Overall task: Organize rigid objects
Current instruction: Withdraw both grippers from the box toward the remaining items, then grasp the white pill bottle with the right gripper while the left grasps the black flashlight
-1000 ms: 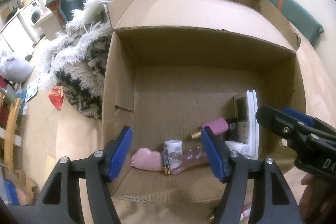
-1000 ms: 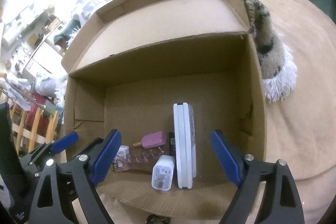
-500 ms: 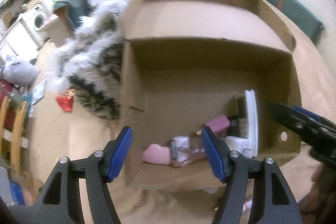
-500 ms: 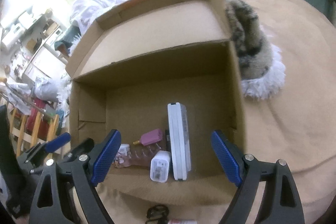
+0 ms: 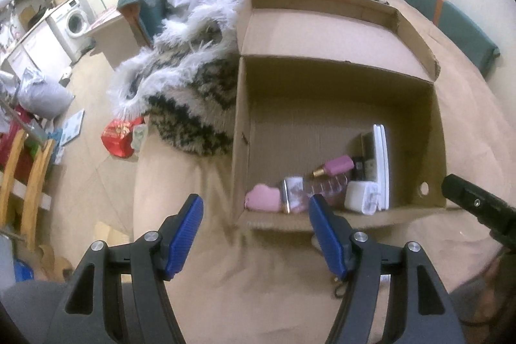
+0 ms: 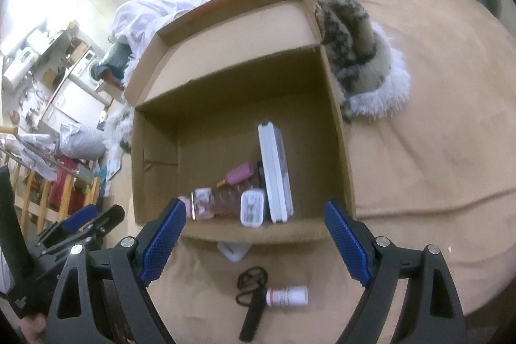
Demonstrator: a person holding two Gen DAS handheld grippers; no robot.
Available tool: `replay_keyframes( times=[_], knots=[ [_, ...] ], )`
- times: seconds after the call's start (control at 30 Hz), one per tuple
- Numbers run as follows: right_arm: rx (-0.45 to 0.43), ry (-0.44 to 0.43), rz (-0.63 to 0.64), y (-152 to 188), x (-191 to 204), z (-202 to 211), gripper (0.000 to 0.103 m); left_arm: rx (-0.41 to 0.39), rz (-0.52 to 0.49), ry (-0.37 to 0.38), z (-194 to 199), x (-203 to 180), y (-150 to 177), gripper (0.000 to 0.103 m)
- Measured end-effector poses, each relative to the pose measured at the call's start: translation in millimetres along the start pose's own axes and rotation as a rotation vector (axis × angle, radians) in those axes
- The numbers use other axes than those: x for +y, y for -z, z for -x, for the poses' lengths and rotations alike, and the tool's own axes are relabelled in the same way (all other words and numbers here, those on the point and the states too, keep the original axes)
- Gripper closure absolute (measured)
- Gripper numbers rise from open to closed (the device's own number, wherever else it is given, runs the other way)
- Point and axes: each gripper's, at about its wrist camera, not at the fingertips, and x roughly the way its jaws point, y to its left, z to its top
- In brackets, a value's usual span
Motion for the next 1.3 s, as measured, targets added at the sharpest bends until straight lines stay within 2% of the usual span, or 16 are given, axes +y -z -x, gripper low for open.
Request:
replay_keyframes(
  times=[0.23, 0.43, 0.53, 0.6, 0.73, 0.8, 0.97, 1.03, 1.1, 1.17, 1.23, 1.3],
  knots=[
    [0.020, -0.013, -0.001, 22.6, 2.1, 10.3, 0.010, 0.020, 0.007, 0.002, 6.2, 3.8, 28.0, 0.038],
    [0.059, 0.001, 0.000, 40.9, -1.4, 1.3, 0.010, 0.060, 0.047, 0.007, -7.3, 10.4, 45.3, 0.038],
    [0.082, 0.013, -0.013, 51.2, -11.2, -9.3, 0.010, 0.060, 0.048, -0.018, -15.6, 13.5, 50.9, 0.038],
    [0.116, 0.038, -0.046, 56.8, -21.9, -19.7, 0.010, 0.062, 0.055, -0.028, -19.7, 17.8, 54.9, 0.038],
    [0.207, 0.030, -0.126, 63.2, -38.0, -39.8, 0.010, 0.111, 0.093, -0.021, -28.9, 26.7, 60.6, 0.038],
    [0.250, 0.024, -0.133, 66.4, -38.5, -49.8, 0.018, 0.127, 0.092, -0.022, -31.4, 27.0, 62.2, 0.038],
    [0.351, 0.114, -0.059, 76.2, -28.3, -78.2, 0.018, 0.143, 0.076, -0.009, -34.5, 22.2, 64.2, 0.038],
    [0.387, 0.122, -0.034, 79.1, -24.3, -89.6, 0.023, 0.150, 0.068, -0.003, -35.8, 20.1, 65.7, 0.038],
    [0.429, 0.119, -0.011, 83.7, -20.5, -100.9, 0.038, 0.157, 0.056, 0.000, -37.5, 17.9, 67.0, 0.038],
    [0.467, 0.127, 0.010, 89.1, -17.8, -111.1, 0.041, 0.161, 0.052, 0.001, -38.2, 16.9, 67.7, 0.038],
    [0.468, 0.137, 0.029, 92.1, -14.9, -113.5, 0.041, 0.166, 0.050, 0.003, -39.6, 16.1, 68.6, 0.038],
    [0.459, 0.140, 0.048, 92.9, -11.3, -112.6, 0.052, 0.174, 0.043, 0.004, -41.8, 14.2, 69.5, 0.038]
  ],
)
